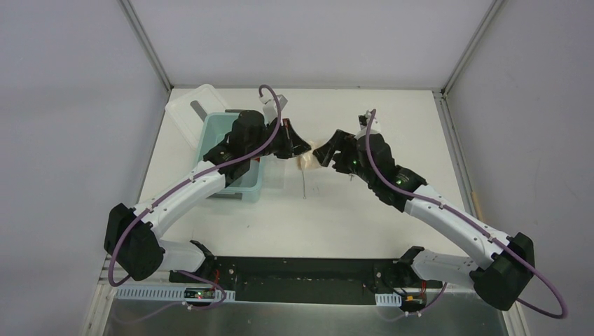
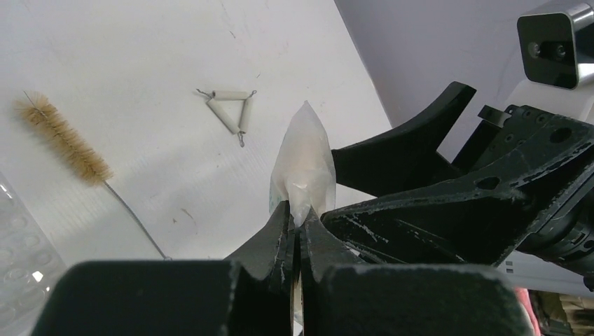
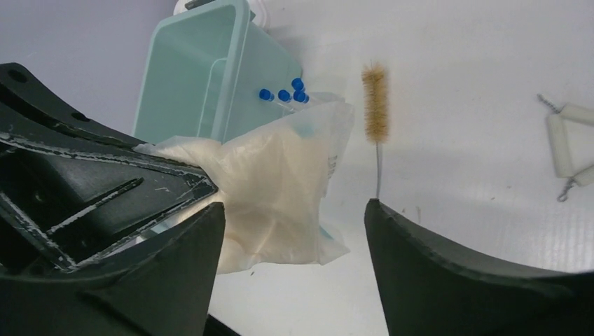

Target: Organize the chemistry lab equipment

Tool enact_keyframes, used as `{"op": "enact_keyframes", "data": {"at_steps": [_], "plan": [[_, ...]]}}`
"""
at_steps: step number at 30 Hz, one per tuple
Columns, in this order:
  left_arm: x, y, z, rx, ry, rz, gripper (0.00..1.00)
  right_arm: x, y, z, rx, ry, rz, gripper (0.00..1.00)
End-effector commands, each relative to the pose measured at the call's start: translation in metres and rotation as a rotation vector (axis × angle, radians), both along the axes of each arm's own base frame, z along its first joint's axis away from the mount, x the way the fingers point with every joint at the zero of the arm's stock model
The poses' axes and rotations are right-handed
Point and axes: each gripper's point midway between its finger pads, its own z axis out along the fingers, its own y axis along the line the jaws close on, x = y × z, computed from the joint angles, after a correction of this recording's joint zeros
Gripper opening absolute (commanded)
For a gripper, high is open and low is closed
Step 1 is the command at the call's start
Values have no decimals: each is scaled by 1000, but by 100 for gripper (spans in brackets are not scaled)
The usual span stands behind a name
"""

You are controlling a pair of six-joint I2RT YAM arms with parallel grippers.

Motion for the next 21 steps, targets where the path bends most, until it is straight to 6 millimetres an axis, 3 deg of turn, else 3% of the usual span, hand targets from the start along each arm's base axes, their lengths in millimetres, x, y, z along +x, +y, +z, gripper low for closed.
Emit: {"op": "enact_keyframes", "data": {"at_steps": [1,6,11,16,21], "plan": [[0,-3,17,-6,-53,-9,0,4,-15,21,-8,-83,-56,82],[6,9,17,53,-73,42,0,3,-34,18,-61,-104,-104,89],[14,36,19,138,-75,99,0,5,-50,14,-91,-110,-150,92],[27,88,22,154,-35,203,0,7,-62,9,-101,-102,-182,92],[37,160,19,241,-3,338,0,9,-75,2,-123,-87,-217,93]]}}
